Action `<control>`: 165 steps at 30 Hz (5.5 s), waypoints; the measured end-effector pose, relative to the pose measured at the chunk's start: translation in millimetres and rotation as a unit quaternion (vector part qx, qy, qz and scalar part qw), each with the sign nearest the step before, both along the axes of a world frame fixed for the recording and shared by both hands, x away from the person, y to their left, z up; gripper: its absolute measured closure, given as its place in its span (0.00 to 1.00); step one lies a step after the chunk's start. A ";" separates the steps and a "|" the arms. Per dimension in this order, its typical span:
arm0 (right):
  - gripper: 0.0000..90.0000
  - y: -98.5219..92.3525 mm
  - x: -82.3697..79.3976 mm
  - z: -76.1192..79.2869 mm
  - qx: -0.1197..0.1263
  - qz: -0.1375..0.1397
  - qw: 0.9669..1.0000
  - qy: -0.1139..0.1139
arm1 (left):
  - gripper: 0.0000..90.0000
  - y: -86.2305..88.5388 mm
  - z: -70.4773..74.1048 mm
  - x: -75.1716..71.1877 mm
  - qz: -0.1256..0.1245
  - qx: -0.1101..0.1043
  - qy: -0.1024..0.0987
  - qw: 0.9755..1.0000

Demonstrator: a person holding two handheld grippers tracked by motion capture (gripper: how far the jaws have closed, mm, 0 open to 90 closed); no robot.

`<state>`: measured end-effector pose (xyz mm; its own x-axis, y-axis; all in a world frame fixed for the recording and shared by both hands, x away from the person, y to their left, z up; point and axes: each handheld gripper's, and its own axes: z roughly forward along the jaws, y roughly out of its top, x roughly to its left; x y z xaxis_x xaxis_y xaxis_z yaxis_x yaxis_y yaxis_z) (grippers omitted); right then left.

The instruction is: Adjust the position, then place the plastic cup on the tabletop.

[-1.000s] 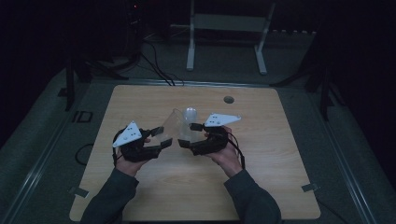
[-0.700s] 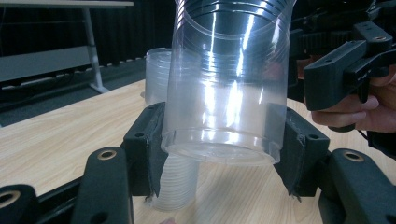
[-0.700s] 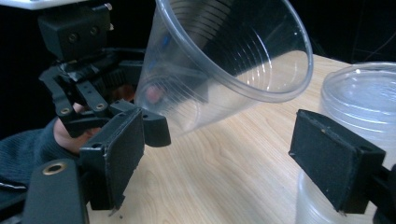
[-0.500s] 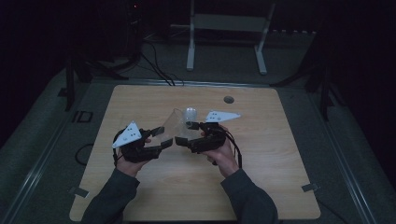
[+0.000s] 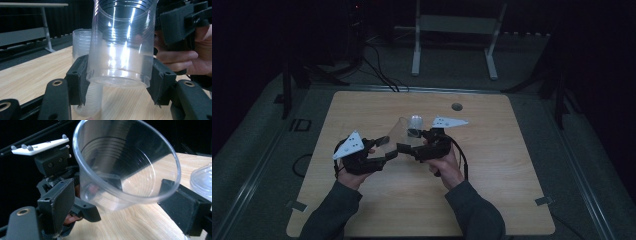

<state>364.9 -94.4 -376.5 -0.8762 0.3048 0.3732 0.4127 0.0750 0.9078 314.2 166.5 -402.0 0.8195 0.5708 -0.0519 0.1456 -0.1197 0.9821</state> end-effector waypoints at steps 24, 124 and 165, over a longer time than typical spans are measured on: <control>0.31 2.1 0.9 -0.3 0.039 0.004 0.999 0.011 | 0.46 -4.2 -1.7 -0.5 -0.012 0.010 -0.002 1.000; 0.31 6.6 -19.3 14.4 -0.037 -0.028 0.990 -0.131 | 0.35 -16.8 -8.4 1.8 -0.034 0.010 0.040 0.999; 0.31 -23.3 -23.8 4.5 -0.088 -0.117 0.974 -0.173 | 0.35 -6.0 -7.1 4.2 0.003 0.009 0.046 0.999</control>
<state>341.1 -117.7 -372.0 -0.8388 0.5444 -0.0092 0.1082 0.1833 0.9771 318.4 160.5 -409.2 0.8085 0.5769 -0.1163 0.2355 -0.1360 0.9623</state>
